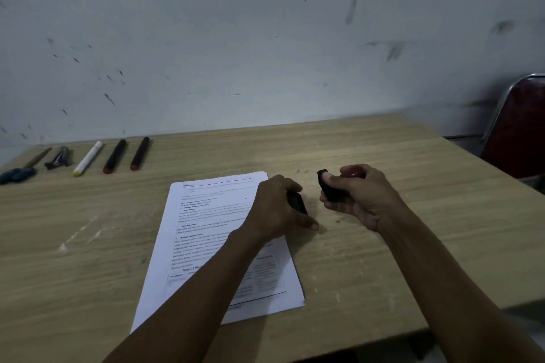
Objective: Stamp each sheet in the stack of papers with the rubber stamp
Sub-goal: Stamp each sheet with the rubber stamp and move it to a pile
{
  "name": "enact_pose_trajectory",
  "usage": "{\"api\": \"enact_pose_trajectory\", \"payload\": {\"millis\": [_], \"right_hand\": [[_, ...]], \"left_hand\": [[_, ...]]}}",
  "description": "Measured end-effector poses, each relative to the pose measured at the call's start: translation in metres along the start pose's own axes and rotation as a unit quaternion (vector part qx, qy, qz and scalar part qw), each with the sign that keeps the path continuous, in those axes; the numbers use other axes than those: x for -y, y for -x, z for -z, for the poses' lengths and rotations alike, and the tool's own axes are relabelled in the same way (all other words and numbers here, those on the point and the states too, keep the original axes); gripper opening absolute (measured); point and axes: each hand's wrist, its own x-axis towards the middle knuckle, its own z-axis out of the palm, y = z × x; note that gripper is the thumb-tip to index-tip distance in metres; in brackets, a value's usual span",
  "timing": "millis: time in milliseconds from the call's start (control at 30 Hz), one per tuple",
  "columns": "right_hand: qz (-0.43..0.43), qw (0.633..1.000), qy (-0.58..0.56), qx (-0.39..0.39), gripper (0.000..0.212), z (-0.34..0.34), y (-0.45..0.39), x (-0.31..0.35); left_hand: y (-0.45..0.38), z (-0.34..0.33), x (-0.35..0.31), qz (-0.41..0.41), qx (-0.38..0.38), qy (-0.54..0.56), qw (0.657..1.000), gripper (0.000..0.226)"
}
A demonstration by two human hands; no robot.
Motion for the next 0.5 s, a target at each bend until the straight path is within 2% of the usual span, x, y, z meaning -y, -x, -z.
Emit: {"api": "enact_pose_trajectory", "payload": {"millis": [200, 433, 500], "right_hand": [[-0.006, 1.000, 0.010, -0.015, 0.046, 0.008, -0.004, -0.005], [-0.007, 1.000, 0.021, -0.019, 0.046, 0.011, -0.007, -0.008], [-0.006, 0.999, 0.027, -0.016, 0.045, 0.009, -0.008, -0.010]], "left_hand": [[-0.008, -0.015, 0.006, -0.033, 0.015, -0.175, 0.984, 0.092], [-0.010, -0.014, 0.013, -0.030, 0.036, -0.180, 0.983, 0.099], [-0.009, -0.010, 0.014, -0.033, 0.041, -0.171, 0.984, 0.093]]}}
